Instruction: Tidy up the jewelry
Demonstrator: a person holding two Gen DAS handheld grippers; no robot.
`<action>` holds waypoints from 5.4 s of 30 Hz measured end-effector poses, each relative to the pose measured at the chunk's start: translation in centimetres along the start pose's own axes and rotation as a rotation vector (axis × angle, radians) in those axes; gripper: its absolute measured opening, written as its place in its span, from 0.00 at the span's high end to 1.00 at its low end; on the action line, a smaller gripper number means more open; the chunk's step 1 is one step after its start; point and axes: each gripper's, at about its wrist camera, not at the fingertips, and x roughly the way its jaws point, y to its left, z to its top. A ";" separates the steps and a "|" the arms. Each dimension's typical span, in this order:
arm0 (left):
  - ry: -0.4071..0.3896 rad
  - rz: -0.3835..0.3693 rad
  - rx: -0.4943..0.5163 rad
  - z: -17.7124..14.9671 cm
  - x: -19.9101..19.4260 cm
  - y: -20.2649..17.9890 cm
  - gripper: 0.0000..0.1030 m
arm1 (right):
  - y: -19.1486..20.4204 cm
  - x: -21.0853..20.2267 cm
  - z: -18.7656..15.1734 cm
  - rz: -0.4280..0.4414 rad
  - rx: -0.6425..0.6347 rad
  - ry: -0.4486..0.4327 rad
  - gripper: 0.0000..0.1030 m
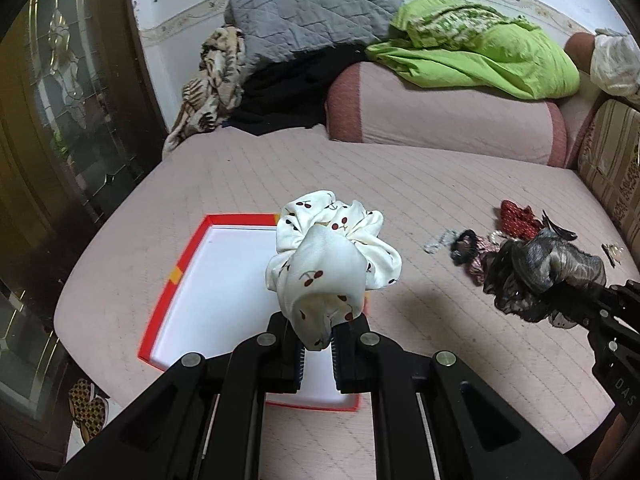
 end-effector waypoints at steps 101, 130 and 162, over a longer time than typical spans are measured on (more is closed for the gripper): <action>0.402 -0.419 -0.162 1.2 21.2 -18.3 0.65 | -24.5 5.0 -8.9 -0.114 0.531 0.037 0.38; 0.353 -0.391 -0.045 -3.4 16.0 -12.6 0.59 | -17.0 10.6 -6.4 0.069 0.434 0.158 0.42; 0.274 -0.602 0.047 -2.5 6.3 -12.3 0.82 | -14.2 2.7 -6.1 -0.139 0.315 0.075 0.91</action>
